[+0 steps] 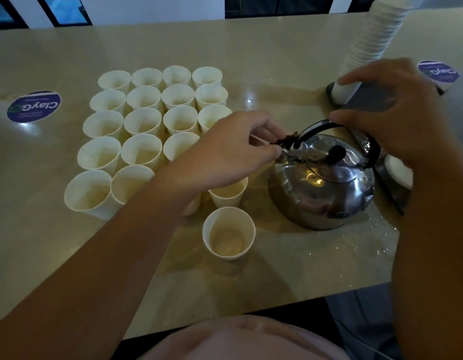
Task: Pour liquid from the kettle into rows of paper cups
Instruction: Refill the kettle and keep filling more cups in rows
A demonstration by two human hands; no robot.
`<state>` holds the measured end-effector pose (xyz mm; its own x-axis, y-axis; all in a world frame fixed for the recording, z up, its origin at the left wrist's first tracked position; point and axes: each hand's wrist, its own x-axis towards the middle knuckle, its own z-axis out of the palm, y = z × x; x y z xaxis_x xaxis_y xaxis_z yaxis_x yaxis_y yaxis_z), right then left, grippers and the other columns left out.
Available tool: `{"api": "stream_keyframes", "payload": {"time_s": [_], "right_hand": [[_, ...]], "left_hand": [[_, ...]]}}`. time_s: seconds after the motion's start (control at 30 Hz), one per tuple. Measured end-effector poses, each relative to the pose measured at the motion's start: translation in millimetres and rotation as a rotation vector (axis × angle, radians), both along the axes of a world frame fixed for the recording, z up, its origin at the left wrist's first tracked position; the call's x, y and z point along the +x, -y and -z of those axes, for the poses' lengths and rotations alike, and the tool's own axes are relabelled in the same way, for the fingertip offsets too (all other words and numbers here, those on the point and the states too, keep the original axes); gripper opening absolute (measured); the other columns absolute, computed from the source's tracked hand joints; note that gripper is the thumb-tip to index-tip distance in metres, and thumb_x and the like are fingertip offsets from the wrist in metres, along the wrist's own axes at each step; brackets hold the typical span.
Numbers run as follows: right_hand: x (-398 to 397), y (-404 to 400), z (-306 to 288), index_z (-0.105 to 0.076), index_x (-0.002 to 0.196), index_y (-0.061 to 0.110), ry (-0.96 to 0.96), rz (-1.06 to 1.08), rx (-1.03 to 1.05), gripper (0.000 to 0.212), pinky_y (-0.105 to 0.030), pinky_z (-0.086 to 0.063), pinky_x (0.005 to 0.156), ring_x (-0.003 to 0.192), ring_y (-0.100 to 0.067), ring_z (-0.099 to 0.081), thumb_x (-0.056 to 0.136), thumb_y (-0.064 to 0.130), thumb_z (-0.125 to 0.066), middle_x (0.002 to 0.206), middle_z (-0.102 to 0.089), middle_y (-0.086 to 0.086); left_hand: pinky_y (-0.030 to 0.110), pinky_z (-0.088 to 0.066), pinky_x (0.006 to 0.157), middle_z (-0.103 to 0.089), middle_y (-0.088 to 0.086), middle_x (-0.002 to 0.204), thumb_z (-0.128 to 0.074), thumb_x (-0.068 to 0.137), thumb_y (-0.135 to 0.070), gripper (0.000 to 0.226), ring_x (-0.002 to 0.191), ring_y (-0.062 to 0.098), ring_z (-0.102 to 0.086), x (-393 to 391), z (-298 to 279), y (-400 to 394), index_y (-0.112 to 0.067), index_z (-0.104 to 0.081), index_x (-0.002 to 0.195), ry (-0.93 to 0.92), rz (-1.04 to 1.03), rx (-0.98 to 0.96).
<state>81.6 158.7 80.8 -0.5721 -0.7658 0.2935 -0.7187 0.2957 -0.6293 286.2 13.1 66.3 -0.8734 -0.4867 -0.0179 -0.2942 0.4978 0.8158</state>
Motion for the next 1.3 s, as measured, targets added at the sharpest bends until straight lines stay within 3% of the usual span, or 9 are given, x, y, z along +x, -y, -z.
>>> {"api": "stream_keyframes", "payload": {"time_s": [0.13, 0.27, 0.37, 0.5, 0.63, 0.77, 0.9, 1.1, 1.3], "right_hand": [[31.7, 1.7, -21.7, -0.067, 0.095, 0.047, 0.015, -0.362, 0.016, 0.028, -0.037, -0.053, 0.092, 0.107, -0.011, -0.062, 0.069, 0.051, -0.079, 0.115, -0.064, 0.016], [64.0, 15.8, -17.9, -0.071, 0.091, 0.043, 0.161, -0.599, 0.494, 0.031, -0.008, -0.049, 0.068, 0.08, 0.007, -0.067, 0.067, 0.062, -0.066, 0.086, -0.071, 0.027], [78.8, 29.2, -0.3, -0.07, 0.095, 0.042, 0.183, -0.674, 0.733, 0.043, -0.013, -0.05, 0.073, 0.085, 0.01, -0.065, 0.063, 0.068, -0.06, 0.09, -0.069, 0.031], [89.6, 38.7, 14.9, -0.072, 0.091, 0.032, 0.257, -0.627, 0.854, 0.047, -0.024, -0.054, 0.083, 0.08, 0.001, -0.069, 0.061, 0.069, -0.067, 0.085, -0.075, 0.015], [98.0, 43.3, 22.0, -0.071, 0.089, 0.023, 0.291, -0.633, 0.864, 0.026, -0.033, -0.058, 0.087, 0.077, -0.006, -0.072, 0.079, 0.046, -0.078, 0.08, -0.076, 0.008], [101.8, 42.3, 25.6, -0.068, 0.088, 0.019, 0.284, -0.657, 0.873, 0.016, -0.031, -0.058, 0.086, 0.076, -0.006, -0.073, 0.087, 0.033, -0.077, 0.08, -0.077, 0.008], [97.7, 37.0, 23.9, -0.068, 0.089, 0.017, 0.274, -0.658, 0.85, 0.007, -0.021, -0.056, 0.076, 0.074, -0.005, -0.072, 0.091, 0.022, -0.073, 0.079, -0.077, 0.007], [84.7, 35.0, 0.5, -0.072, 0.094, 0.025, 0.295, -0.556, 0.494, 0.006, -0.006, -0.046, 0.06, 0.063, 0.004, -0.067, 0.089, 0.023, -0.074, 0.076, -0.075, 0.012], [74.3, 50.0, -1.0, -0.076, 0.094, 0.028, 0.312, -0.439, 0.212, 0.015, -0.026, -0.057, 0.071, 0.074, -0.02, -0.071, 0.088, 0.04, -0.07, 0.081, -0.076, 0.0]], "left_hand": [[0.02, -0.055, 0.085, -0.069, -0.023, 0.104, -0.067, 0.093, -0.028, 0.018, 0.1, -0.008, -0.063, 51.7, 1.9, -9.0, -0.037, -0.069, 0.108, -0.076, -0.12, -0.02], [0.016, -0.049, 0.079, -0.062, -0.032, 0.114, -0.072, 0.079, -0.058, 0.036, 0.106, -0.009, -0.057, 106.2, 12.4, -24.8, -0.051, -0.064, 0.114, -0.017, -0.148, -0.02], [0.019, -0.046, 0.095, -0.047, -0.035, 0.134, -0.077, 0.062, -0.071, 0.077, 0.124, -0.01, -0.045, 128.5, 32.4, -35.0, -0.059, -0.045, 0.131, 0.114, -0.022, -0.02], [0.028, -0.04, 0.111, -0.026, -0.042, 0.146, -0.086, 0.06, -0.061, 0.105, 0.135, -0.015, -0.029, 132.9, 65.8, -42.4, -0.066, -0.016, 0.139, 0.225, -0.003, 0.022], [0.032, -0.043, 0.11, -0.037, -0.033, 0.146, -0.088, 0.062, -0.052, 0.111, 0.134, -0.007, -0.039, 125.5, 91.1, -43.8, -0.06, -0.014, 0.144, 0.187, -0.077, 0.132], [0.012, -0.044, 0.094, -0.047, -0.038, 0.127, -0.09, 0.068, -0.035, 0.091, 0.121, -0.009, -0.049, 114.2, 102.7, -49.8, -0.06, -0.028, 0.13, 0.058, -0.077, 0.187], [0.026, -0.052, 0.093, -0.053, -0.029, 0.126, -0.091, 0.069, -0.028, 0.081, 0.12, 0.001, -0.054, 109.0, 107.9, -59.0, -0.044, -0.041, 0.13, -0.064, -0.066, 0.218], [0.029, -0.059, 0.077, -0.053, -0.029, 0.122, -0.087, 0.059, -0.046, 0.086, 0.109, 0.003, -0.06, 98.0, 68.7, -54.8, -0.06, -0.038, 0.128, -0.255, -0.187, 0.181], [0.028, -0.061, 0.071, -0.05, -0.035, 0.117, -0.089, 0.067, -0.039, 0.091, 0.102, -0.002, -0.059, 77.9, 37.6, -40.1, -0.061, -0.03, 0.133, -0.332, -0.28, 0.047]]}}
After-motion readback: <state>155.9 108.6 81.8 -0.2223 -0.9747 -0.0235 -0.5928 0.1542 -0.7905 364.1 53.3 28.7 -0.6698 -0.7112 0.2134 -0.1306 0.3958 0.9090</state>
